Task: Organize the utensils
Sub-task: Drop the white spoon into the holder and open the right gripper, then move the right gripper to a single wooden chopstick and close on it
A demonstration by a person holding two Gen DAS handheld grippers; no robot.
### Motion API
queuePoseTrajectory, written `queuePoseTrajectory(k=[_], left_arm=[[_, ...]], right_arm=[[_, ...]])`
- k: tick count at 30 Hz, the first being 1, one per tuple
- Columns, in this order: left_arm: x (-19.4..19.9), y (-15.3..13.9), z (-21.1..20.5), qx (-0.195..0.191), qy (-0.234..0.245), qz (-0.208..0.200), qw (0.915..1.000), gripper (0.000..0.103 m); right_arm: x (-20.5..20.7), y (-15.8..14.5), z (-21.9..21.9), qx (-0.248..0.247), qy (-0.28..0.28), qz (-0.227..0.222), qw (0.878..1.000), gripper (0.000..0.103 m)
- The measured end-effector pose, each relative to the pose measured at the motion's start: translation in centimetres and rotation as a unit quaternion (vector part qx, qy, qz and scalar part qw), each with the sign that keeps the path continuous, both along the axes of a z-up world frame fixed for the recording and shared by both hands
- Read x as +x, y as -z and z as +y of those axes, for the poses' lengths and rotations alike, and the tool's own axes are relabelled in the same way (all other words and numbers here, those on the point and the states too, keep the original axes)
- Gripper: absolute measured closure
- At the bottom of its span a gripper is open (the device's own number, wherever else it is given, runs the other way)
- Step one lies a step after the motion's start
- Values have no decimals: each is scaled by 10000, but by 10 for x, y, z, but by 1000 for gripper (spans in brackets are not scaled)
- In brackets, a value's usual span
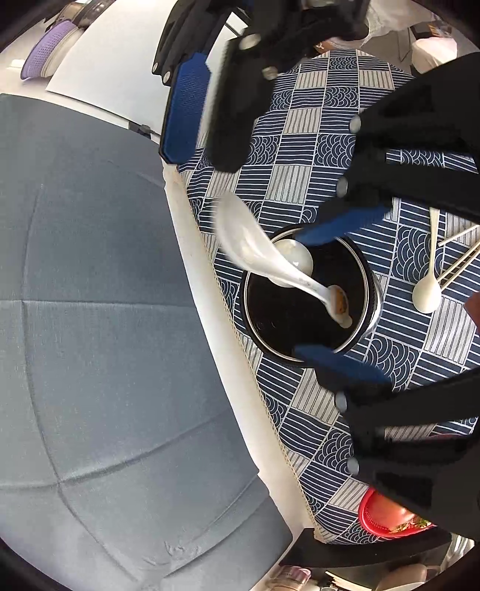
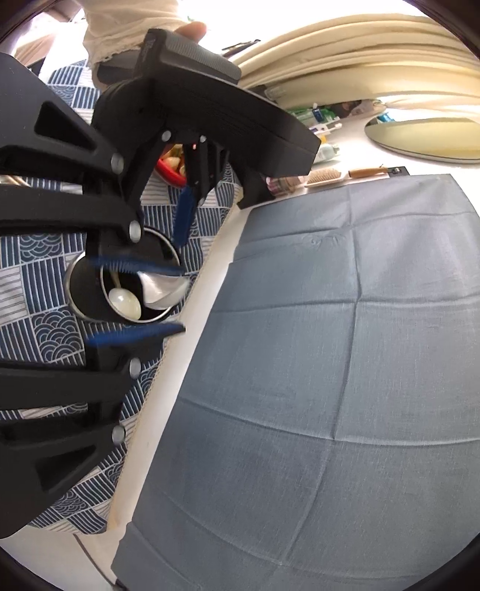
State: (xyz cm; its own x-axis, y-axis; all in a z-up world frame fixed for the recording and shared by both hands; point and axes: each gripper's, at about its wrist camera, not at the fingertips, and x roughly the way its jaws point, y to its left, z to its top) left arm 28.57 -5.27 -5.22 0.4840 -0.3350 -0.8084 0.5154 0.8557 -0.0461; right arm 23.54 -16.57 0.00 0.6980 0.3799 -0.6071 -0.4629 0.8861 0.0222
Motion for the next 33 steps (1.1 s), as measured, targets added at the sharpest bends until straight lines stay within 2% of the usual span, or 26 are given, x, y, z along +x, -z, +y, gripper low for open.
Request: queuePoseTrajectory(k=[1, 2, 3, 4, 15, 33], left_arm=[[-2, 1, 4, -25, -20, -10, 10000, 30], [-4, 2, 8, -18, -23, 8, 10000, 29], [-7, 5, 12, 34, -43, 35, 10000, 19], [-10, 9, 16, 94, -78, 44, 9999, 7], [-39, 53, 63, 375, -461, 394, 9975, 6], [-92, 113, 87, 640, -755, 1022, 9898, 6]], right_arm=[[-4, 1, -3, -34, 57, -37, 10000, 32], [-7, 3, -7, -25, 82, -43, 10000, 26], [-10, 5, -10, 3, 67, 21, 10000, 18], [-12, 8, -13, 10, 59, 95, 9999, 16], [-34, 52, -15, -426, 469, 630, 9960, 15], [-67, 132, 22, -828, -13, 1590, 9838, 14]])
